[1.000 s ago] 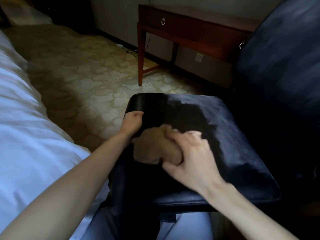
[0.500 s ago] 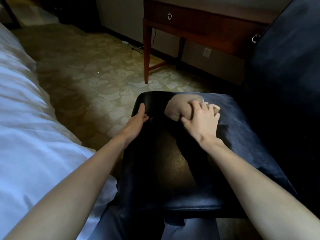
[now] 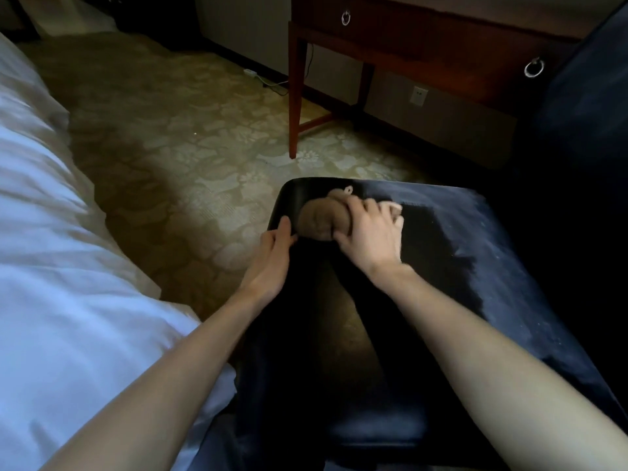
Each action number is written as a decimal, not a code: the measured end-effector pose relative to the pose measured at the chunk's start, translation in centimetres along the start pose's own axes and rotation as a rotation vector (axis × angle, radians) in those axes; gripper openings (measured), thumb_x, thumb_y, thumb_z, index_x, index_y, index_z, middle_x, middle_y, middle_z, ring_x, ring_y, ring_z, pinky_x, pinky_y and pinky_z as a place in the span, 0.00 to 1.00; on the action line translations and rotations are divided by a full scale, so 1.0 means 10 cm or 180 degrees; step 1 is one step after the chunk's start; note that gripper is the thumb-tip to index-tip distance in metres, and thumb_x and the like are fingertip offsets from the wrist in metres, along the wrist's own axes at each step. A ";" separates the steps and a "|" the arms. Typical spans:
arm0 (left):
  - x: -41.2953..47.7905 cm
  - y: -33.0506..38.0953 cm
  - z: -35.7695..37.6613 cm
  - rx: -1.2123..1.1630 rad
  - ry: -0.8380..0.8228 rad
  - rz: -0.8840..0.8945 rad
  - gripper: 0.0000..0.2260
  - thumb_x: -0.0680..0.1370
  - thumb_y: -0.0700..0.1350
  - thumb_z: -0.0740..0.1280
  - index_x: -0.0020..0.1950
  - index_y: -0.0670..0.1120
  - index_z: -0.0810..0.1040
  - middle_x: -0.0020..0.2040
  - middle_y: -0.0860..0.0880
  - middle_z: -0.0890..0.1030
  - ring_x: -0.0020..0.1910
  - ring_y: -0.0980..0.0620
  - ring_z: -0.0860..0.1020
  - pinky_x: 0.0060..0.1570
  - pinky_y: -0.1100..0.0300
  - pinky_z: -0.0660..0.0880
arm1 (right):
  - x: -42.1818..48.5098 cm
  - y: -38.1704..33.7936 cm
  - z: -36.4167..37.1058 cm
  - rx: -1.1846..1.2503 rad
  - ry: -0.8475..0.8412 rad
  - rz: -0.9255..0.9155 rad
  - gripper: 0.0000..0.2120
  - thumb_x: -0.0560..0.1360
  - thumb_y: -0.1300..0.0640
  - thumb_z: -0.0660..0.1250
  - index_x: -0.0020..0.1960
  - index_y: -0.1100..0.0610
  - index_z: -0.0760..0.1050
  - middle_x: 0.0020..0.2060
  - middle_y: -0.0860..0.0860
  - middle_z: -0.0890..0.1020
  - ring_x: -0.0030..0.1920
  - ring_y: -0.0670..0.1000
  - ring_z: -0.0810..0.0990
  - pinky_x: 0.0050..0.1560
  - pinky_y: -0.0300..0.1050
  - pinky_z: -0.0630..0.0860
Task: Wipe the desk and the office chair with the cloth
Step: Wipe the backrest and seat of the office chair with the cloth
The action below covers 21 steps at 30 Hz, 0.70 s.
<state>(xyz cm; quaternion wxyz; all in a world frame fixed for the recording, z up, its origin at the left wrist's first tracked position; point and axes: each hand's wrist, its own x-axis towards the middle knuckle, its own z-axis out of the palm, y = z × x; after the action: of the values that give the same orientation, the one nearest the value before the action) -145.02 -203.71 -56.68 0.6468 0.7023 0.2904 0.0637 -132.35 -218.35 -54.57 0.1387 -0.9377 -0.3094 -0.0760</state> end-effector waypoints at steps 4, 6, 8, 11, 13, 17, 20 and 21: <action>0.03 -0.03 0.03 0.0351 0.0136 0.0133 0.45 0.71 0.82 0.48 0.79 0.55 0.65 0.71 0.58 0.76 0.70 0.53 0.73 0.66 0.52 0.68 | 0.65 0.02 -0.01 -0.0201 -0.0014 0.0800 0.26 0.79 0.47 0.68 0.74 0.51 0.66 0.68 0.59 0.75 0.71 0.64 0.69 0.74 0.67 0.58; 0.09 -0.02 0.05 0.0518 0.0149 0.0124 0.42 0.73 0.80 0.48 0.77 0.56 0.68 0.69 0.57 0.77 0.68 0.53 0.74 0.65 0.52 0.69 | 0.76 0.04 -0.12 -0.0269 0.0076 0.0842 0.27 0.78 0.46 0.68 0.73 0.52 0.67 0.68 0.59 0.75 0.71 0.64 0.69 0.73 0.65 0.61; 0.21 0.04 0.04 0.0577 0.0083 0.0091 0.41 0.73 0.80 0.46 0.74 0.55 0.71 0.65 0.57 0.78 0.65 0.53 0.75 0.60 0.53 0.69 | 0.67 0.03 -0.29 -0.0267 0.0212 0.0468 0.28 0.76 0.43 0.69 0.72 0.51 0.69 0.66 0.58 0.77 0.68 0.63 0.71 0.68 0.61 0.65; 0.44 0.12 0.04 0.0577 0.0097 0.0094 0.37 0.77 0.76 0.48 0.71 0.53 0.75 0.64 0.54 0.80 0.63 0.52 0.76 0.59 0.52 0.69 | 0.28 -0.06 -0.43 -0.0354 0.0106 -0.0146 0.30 0.70 0.38 0.68 0.68 0.50 0.73 0.56 0.57 0.81 0.59 0.63 0.77 0.59 0.58 0.70; 0.58 0.17 0.10 0.0733 0.0207 0.0129 0.28 0.82 0.67 0.53 0.70 0.50 0.76 0.65 0.49 0.80 0.63 0.48 0.77 0.63 0.49 0.72 | -0.01 -0.05 -0.33 -0.0706 -0.0006 -0.0418 0.31 0.68 0.36 0.66 0.65 0.51 0.74 0.51 0.55 0.82 0.55 0.62 0.79 0.57 0.58 0.71; 0.62 0.26 0.35 0.1181 0.0198 0.0071 0.21 0.85 0.56 0.54 0.76 0.51 0.67 0.72 0.46 0.75 0.71 0.41 0.72 0.69 0.44 0.69 | 0.05 0.44 -0.20 -0.1063 -0.0103 -0.0175 0.28 0.72 0.39 0.67 0.66 0.54 0.72 0.57 0.56 0.80 0.61 0.63 0.75 0.59 0.60 0.71; 0.50 0.24 0.46 0.1579 0.0261 0.0260 0.25 0.86 0.59 0.52 0.81 0.52 0.62 0.80 0.54 0.68 0.80 0.46 0.62 0.77 0.43 0.58 | 0.48 0.96 -0.27 -0.0814 -0.0105 0.0916 0.27 0.77 0.42 0.67 0.69 0.55 0.68 0.64 0.59 0.77 0.65 0.64 0.73 0.64 0.60 0.69; 0.47 0.23 0.47 0.1753 0.0293 0.0390 0.26 0.86 0.61 0.52 0.81 0.52 0.61 0.81 0.54 0.66 0.81 0.47 0.61 0.78 0.45 0.56 | 0.58 1.06 -0.31 -0.0553 -0.0064 0.1263 0.27 0.78 0.42 0.68 0.70 0.55 0.67 0.65 0.59 0.77 0.66 0.65 0.73 0.67 0.60 0.68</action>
<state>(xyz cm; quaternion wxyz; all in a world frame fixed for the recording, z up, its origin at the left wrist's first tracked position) -138.21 -205.47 -56.58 0.4127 0.8642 0.2829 0.0533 -121.54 -224.27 -52.54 0.0665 -0.9894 -0.1123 -0.0642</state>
